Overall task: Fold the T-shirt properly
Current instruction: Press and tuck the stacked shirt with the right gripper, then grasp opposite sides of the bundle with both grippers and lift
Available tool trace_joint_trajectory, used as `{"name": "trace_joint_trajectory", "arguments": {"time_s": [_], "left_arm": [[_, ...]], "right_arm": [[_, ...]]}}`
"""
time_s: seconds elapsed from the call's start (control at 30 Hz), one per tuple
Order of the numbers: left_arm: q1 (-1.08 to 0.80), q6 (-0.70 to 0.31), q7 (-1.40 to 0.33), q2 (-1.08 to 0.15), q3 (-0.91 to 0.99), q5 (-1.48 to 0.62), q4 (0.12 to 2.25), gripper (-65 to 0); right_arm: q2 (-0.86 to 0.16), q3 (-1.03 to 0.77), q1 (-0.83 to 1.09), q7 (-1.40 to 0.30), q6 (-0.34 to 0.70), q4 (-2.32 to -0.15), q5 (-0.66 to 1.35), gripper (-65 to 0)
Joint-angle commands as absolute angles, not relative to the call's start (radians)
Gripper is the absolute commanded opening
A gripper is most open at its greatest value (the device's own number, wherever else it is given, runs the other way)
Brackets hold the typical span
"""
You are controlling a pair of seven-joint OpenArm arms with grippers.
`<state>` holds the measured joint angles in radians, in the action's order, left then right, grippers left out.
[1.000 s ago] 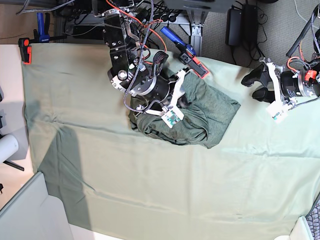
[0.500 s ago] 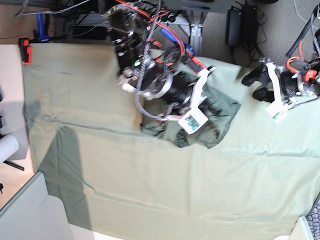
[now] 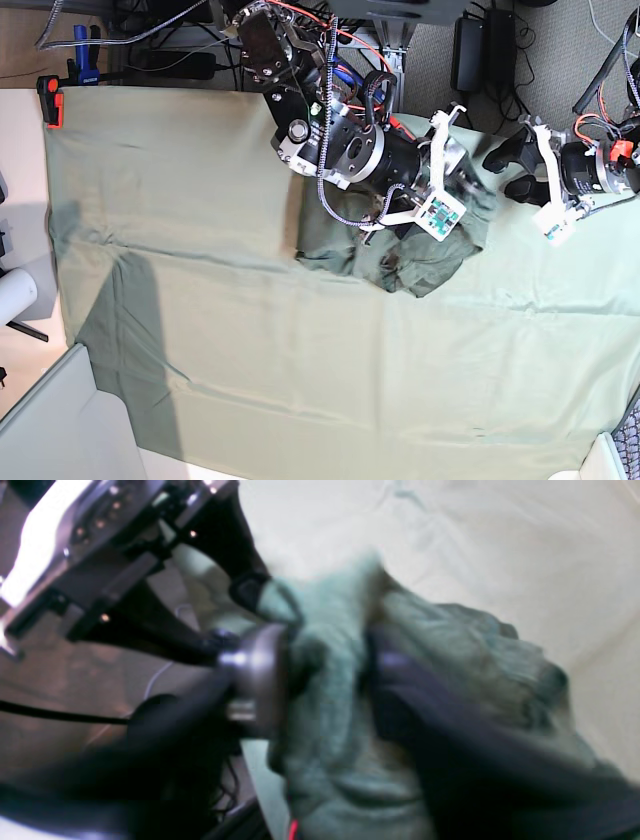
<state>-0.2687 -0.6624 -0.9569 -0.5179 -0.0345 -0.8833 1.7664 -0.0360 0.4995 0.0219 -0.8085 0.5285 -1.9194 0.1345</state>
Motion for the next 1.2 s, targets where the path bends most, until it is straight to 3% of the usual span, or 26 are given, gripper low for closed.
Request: {"name": "trace_joint_trajectory", "arguments": {"time_s": [0.0, 0.17, 0.33, 0.4, 0.5, 0.73, 0.93, 1.17], "left_arm": [[-0.261, -0.698, -0.94, -0.53, -0.028, -0.901, 1.78, -26.9], [-0.26, -0.698, -0.939, -0.53, -0.009, -0.902, 1.782, -50.5], [-0.261, -0.698, -0.94, -0.529, 0.01, -0.945, 1.825, -65.0], [-0.268, -0.698, -0.94, -0.525, 0.003, -0.953, 1.873, -65.0], [-0.275, -0.698, -0.939, -0.525, -0.031, -0.924, 1.951, -65.0], [-0.267, -0.698, -0.805, -0.524, -0.262, -0.654, 1.977, -65.0], [-0.204, -0.698, -0.72, -0.484, -0.391, -0.423, 1.929, -65.0], [-0.111, -0.698, -0.721, -0.447, -0.392, -0.39, 1.793, -65.0]], "right_arm": [[-0.03, 0.5, 0.014, -0.781, 0.527, -1.935, 0.159, -27.8], [-0.03, 0.497, 0.009, -0.726, 0.527, -1.935, 0.171, -27.7], [-0.03, 0.416, -0.022, -0.632, 0.527, -1.935, 0.075, -29.5], [-0.03, 0.345, -0.045, -0.632, 0.527, -1.934, 0.054, -40.6], [-0.032, 0.216, -0.078, -0.632, 0.527, -1.928, 0.041, -65.0], [-0.045, -0.023, -0.161, -0.582, 0.527, -1.778, 0.089, -65.0], [-0.072, -0.022, -0.276, -0.554, 0.528, -1.522, 0.105, -65.0], [-0.072, 0.027, -0.305, -0.553, 0.528, -1.406, 0.124, -65.0]]}}
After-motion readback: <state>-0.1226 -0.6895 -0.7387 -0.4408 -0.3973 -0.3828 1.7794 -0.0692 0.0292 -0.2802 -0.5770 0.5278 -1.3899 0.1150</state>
